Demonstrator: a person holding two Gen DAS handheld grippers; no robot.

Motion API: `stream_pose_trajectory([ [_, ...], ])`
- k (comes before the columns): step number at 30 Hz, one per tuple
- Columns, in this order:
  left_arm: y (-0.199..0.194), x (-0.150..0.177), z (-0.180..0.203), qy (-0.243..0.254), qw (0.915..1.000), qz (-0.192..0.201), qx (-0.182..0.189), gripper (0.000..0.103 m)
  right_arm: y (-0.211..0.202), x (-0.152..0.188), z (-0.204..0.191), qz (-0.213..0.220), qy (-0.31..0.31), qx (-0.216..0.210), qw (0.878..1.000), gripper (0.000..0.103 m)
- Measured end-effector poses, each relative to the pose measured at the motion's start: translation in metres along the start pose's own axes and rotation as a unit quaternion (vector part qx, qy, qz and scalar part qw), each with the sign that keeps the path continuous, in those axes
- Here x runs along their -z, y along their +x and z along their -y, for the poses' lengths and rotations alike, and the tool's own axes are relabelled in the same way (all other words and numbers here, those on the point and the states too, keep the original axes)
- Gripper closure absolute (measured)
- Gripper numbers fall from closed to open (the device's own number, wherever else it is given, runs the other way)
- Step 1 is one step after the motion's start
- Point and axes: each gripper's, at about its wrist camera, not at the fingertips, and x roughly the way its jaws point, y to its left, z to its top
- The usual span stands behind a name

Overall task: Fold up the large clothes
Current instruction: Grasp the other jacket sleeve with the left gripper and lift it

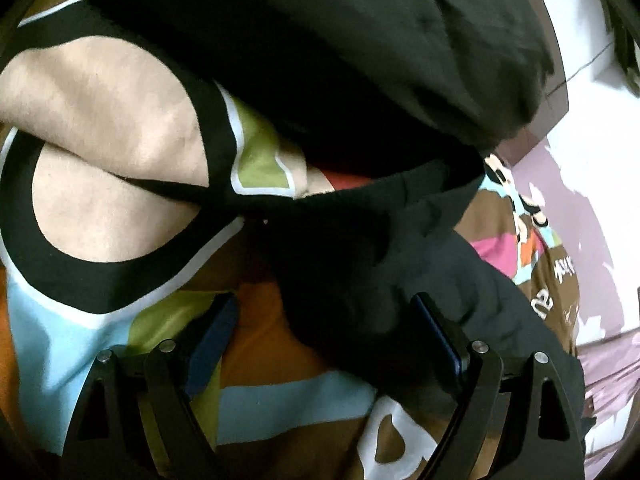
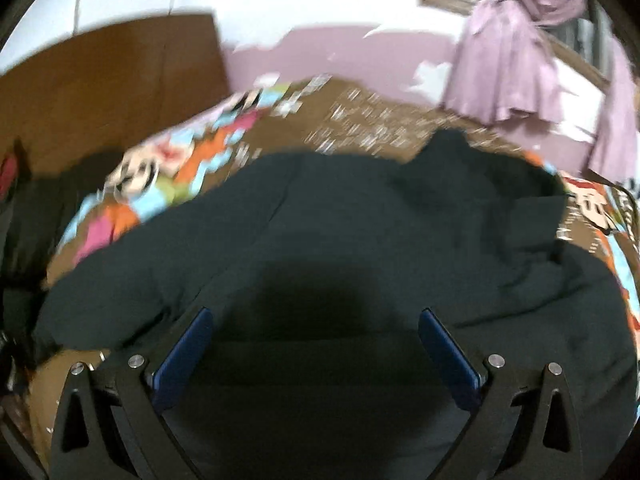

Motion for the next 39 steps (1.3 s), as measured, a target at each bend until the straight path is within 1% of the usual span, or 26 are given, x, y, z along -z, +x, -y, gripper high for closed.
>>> stream_pose_trajectory([
  [1,-0.002,0.0,-0.003,0.001,1.0,0.004,-0.002,0.02,0.012,0.005,-0.007,-0.019,-0.013,0.009,1.0,0.0],
  [2,-0.004,0.0,-0.004,0.004,1.0,0.007,-0.005,0.021,0.019,0.01,-0.008,-0.027,-0.014,0.012,0.999,0.0],
  [4,-0.002,0.001,0.0,0.012,0.9997,0.009,-0.02,0.027,0.026,0.016,-0.001,-0.018,0.007,-0.001,1.0,0.0],
  [6,-0.004,0.001,0.0,0.023,0.9985,0.008,-0.05,0.051,0.026,0.018,0.006,-0.015,0.02,-0.018,1.0,0.0],
  [7,-0.006,0.0,-0.001,0.03,0.9978,0.009,-0.059,0.057,0.026,0.018,0.01,-0.016,0.025,-0.025,0.999,0.0],
  [8,-0.009,0.0,-0.002,0.038,0.997,0.011,-0.067,0.075,0.025,0.018,0.011,-0.017,0.029,-0.03,0.999,0.0],
  [9,-0.012,-0.001,-0.002,0.049,0.996,0.012,-0.074,0.079,0.023,0.019,0.012,-0.02,0.029,-0.031,0.999,0.0],
  [10,-0.012,0.0,0.003,0.055,0.9954,0.013,-0.078,0.081,0.02,0.018,0.012,-0.025,0.026,-0.03,0.999,0.0],
  [12,-0.022,0.002,0.002,0.073,0.9936,0.023,-0.083,0.086,0.012,0.016,0.009,-0.035,0.019,-0.024,0.999,0.0],
  [14,-0.033,0.006,0.003,0.096,0.9908,0.038,-0.087,0.088,-0.005,0.014,0.009,-0.042,0.013,-0.022,0.999,0.0],
  [16,-0.046,0.01,0.004,0.121,0.9869,0.051,-0.094,0.089,-0.025,0.01,0.014,-0.04,0.008,-0.021,0.999,0.0],
  [18,-0.06,0.015,0.007,0.144,0.9824,0.061,-0.102,0.089,-0.049,0.002,0.02,-0.042,-0.001,-0.007,0.999,0.0],
  [21,-0.076,0.031,0.023,0.171,0.9765,0.079,-0.106,0.089,-0.08,0.004,0.031,-0.061,-0.021,0.009,0.998,0.0],
  [24,-0.09,0.047,0.041,0.207,0.9677,0.102,-0.101,0.09,-0.108,0.022,0.041,-0.072,-0.035,0.01,0.997,0.0],
  [27,-0.099,0.06,0.061,0.245,0.9563,0.124,-0.1,0.091,-0.13,0.049,0.056,-0.065,-0.025,-0.004,0.998,0.0],
  [29,-0.115,0.075,0.069,0.275,0.9461,0.143,-0.094,0.091,-0.134,0.064,0.064,-0.058,-0.005,-0.014,0.998,0.0],
  [30,-0.122,0.082,0.074,0.289,0.9414,0.151,-0.087,0.091,-0.133,0.073,0.07,-0.053,0.007,-0.018,0.998,0.0],
  [33,-0.142,0.109,0.093,0.341,0.9226,0.171,-0.058,0.091,-0.136,0.084,0.078,-0.044,0.028,-0.044,0.998,0.0],
  [35,-0.14,0.119,0.11,0.363,0.9134,0.18,-0.037,0.092,-0.138,0.086,0.082,-0.029,0.045,-0.066,0.996,0.0],
  [36,-0.15,0.128,0.115,0.38,0.905,0.189,-0.027,0.092,-0.139,0.086,0.085,-0.021,0.051,-0.077,0.995,0.0],
  [37,-0.152,0.134,0.123,0.392,0.8993,0.194,-0.018,0.092,-0.141,0.085,0.087,-0.016,0.056,-0.086,0.995,0.0],
  [39,-0.169,0.148,0.137,0.414,0.8873,0.204,0.008,0.093,-0.145,0.083,0.092,-0.003,0.063,-0.107,0.992,0.0],
])
